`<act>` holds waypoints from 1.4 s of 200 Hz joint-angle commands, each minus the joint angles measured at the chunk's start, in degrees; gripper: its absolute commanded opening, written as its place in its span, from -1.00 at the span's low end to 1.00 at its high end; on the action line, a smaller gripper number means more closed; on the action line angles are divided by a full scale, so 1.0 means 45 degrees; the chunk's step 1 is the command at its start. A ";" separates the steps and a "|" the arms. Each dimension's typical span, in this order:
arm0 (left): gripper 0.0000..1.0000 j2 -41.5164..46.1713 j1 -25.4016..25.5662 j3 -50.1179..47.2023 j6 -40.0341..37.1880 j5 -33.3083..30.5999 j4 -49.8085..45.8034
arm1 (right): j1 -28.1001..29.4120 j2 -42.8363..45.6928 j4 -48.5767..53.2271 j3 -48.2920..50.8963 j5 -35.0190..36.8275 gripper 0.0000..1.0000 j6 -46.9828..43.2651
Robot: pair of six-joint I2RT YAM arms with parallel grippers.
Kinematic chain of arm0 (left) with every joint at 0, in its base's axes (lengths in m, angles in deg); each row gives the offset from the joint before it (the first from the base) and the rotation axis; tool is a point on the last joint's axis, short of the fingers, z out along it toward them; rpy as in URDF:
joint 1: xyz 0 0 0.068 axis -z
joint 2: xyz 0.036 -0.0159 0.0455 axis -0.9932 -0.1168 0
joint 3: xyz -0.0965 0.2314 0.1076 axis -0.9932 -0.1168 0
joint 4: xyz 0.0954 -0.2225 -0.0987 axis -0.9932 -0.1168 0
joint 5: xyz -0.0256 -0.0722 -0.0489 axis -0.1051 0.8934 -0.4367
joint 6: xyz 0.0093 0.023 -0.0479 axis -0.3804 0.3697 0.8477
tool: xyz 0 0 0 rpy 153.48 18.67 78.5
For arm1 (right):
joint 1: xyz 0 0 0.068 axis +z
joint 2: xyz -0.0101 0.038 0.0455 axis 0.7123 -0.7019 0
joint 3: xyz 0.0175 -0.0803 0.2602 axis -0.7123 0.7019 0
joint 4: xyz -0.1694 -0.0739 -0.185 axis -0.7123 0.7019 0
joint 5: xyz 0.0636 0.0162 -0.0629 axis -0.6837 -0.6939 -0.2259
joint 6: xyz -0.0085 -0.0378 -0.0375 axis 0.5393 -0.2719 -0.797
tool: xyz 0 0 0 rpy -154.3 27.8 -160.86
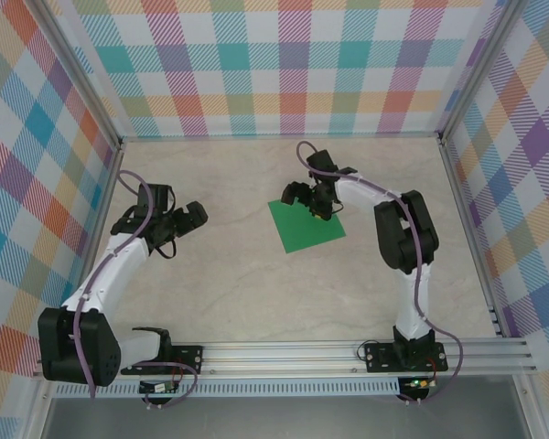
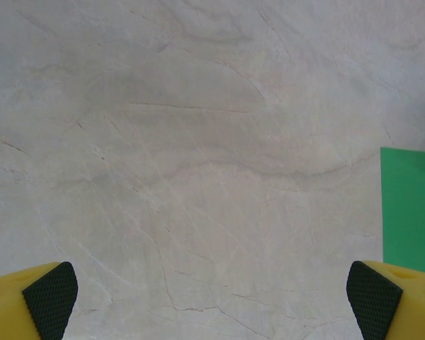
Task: Fold a paper plane with a square sheet of paper (pick it up from the middle)
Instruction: Move the square sheet of paper to the center of the table.
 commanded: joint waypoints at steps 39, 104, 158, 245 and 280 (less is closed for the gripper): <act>1.00 -0.0480 -0.0127 0.0103 0.0379 0.0430 -0.0203 | 0.0476 -0.0391 0.2817 0.0064 0.1300 1.00 0.0030; 1.00 -0.1332 0.0027 0.0067 0.1141 0.1146 0.0078 | 0.2410 0.3564 0.3435 0.6683 0.2638 1.00 0.1100; 1.00 -0.1893 0.0780 -0.0233 0.1883 0.1697 0.0944 | 0.2991 0.5238 0.4675 0.5439 0.4191 0.99 0.1368; 1.00 -0.2058 0.1547 -0.0454 0.2128 0.1486 0.0936 | 0.3030 0.1737 0.3116 0.1745 0.3181 0.86 0.1252; 1.00 -0.2053 0.1610 -0.0547 0.2170 0.1443 0.1055 | 0.3300 0.1587 0.3217 0.2055 0.2304 0.86 0.1142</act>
